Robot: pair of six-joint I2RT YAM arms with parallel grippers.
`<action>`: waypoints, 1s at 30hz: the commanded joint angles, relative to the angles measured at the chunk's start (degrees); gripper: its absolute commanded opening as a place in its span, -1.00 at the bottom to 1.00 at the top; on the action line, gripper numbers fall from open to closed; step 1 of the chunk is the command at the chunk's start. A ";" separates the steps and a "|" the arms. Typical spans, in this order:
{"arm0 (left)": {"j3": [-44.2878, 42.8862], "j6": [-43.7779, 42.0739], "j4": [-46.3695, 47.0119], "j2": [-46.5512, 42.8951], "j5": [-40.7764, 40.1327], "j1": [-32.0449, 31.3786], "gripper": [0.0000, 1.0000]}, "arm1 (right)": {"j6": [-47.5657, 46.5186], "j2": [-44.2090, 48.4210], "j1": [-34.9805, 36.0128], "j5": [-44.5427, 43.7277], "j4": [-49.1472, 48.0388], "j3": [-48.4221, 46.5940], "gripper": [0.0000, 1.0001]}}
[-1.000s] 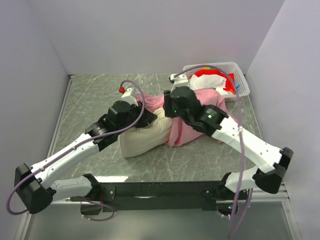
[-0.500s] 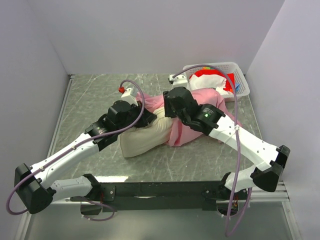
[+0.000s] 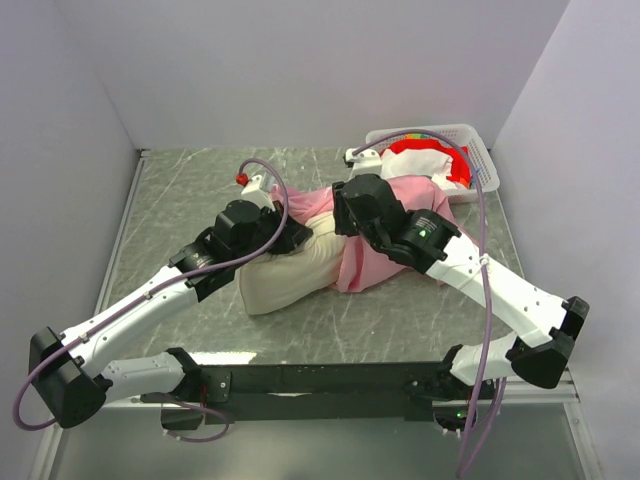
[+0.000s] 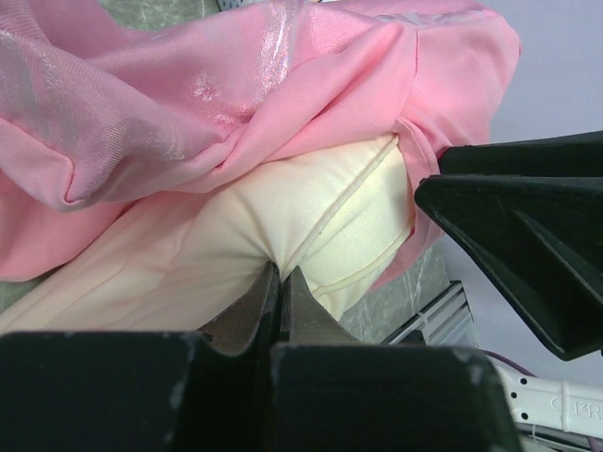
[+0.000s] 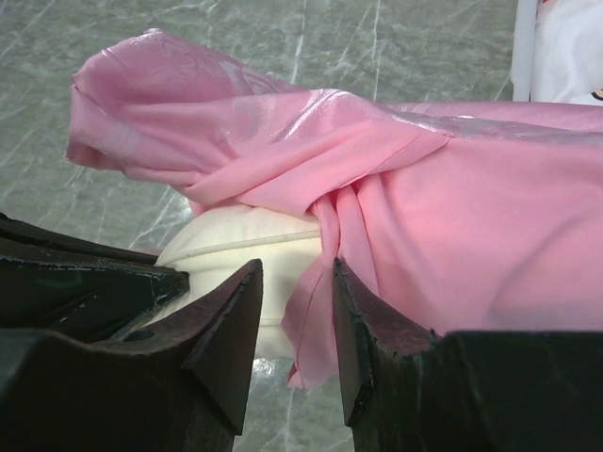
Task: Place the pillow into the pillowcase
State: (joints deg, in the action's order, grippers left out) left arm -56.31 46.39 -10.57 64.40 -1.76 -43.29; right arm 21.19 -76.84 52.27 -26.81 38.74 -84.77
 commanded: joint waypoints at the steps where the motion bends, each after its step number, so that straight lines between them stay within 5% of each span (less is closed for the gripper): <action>1: 0.68 -0.78 -5.69 1.34 -0.88 0.40 -0.99 | -0.01 -0.41 0.29 0.35 0.02 -1.36 -0.16; 10: 0.59 -1.04 -6.04 0.64 -1.14 0.66 -0.99 | -0.45 -5.07 -1.64 -3.52 3.71 -3.47 -0.28; 11: 0.50 -1.13 -5.87 0.72 -1.05 0.92 -0.99 | -0.80 -5.95 -1.65 -2.21 3.97 -4.08 -0.36; 12: 0.42 -1.13 -5.95 0.99 -1.31 1.01 -0.99 | -0.63 -6.48 -1.30 -1.24 4.58 -5.30 -0.70; 14: -0.72 -0.52 -6.13 2.13 -1.58 2.15 -0.99 | -0.80 -8.23 3.78 -1.84 6.51 -11.18 -1.00; 20: -4.41 2.03 -1.92 5.73 5.62 10.05 -0.99 | -0.98 -13.16 20.39 4.38 4.17 -22.55 -1.00; 30: -6.71 6.43 2.83 10.40 13.88 17.18 -0.95 | 2.10 -4.91 10.32 12.13 -6.22 -4.90 -1.00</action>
State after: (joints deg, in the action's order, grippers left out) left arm -62.67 50.85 -10.26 73.14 9.34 -28.25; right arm 21.10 -87.70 65.87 -20.73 39.75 -92.92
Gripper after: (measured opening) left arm 0.022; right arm 0.006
